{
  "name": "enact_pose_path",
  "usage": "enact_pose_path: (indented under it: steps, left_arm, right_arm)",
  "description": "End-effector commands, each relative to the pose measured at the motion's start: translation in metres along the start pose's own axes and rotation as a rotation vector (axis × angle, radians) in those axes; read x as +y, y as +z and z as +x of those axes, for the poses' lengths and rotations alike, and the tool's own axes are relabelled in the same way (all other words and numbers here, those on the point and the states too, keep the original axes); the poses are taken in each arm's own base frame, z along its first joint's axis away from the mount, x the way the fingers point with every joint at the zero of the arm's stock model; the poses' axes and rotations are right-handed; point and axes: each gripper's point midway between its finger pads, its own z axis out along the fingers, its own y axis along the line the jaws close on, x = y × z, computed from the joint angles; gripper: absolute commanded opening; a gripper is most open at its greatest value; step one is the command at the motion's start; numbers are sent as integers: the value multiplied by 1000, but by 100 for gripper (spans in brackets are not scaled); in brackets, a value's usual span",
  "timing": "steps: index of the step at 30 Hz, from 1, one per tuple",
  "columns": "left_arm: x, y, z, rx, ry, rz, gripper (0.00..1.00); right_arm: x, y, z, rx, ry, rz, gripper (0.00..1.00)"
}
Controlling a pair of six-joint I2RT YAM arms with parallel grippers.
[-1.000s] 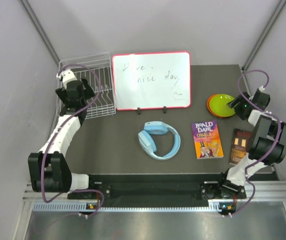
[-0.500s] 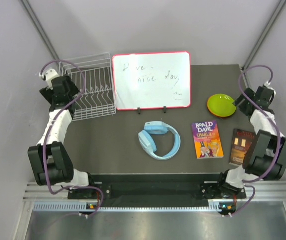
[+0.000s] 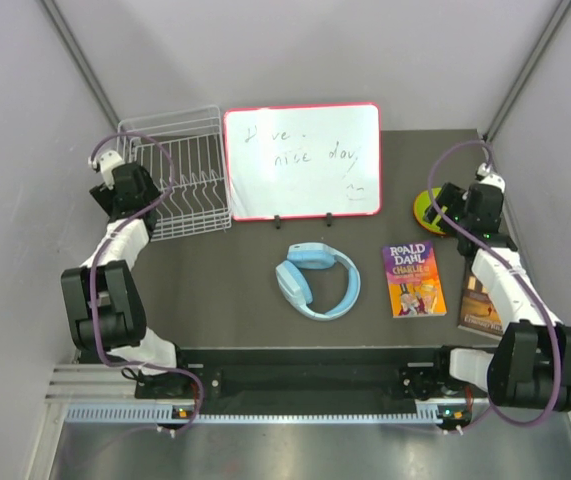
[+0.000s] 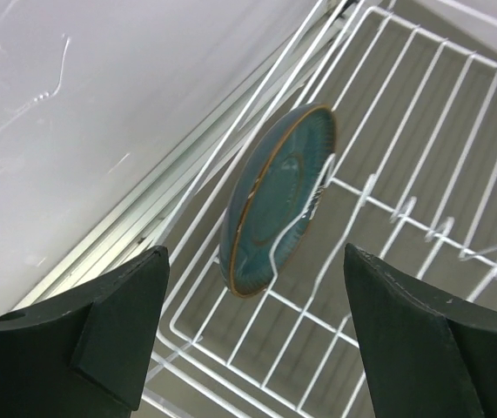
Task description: Unload the plates from the dish rack
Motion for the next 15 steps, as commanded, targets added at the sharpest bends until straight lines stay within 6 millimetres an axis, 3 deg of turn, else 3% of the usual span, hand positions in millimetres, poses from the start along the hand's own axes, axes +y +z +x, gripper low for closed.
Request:
enact_pose_path:
  steps: [1, 15]
  left_arm:
    - [5, 9, -16, -59, -36, -49, 86]
    - [7, 36, 17, -22, -38, -97, 79]
  right_arm:
    - [-7, -3, 4, -16, -46, 29, 80]
    - [-7, 12, 22, 39, -52, 7, 79]
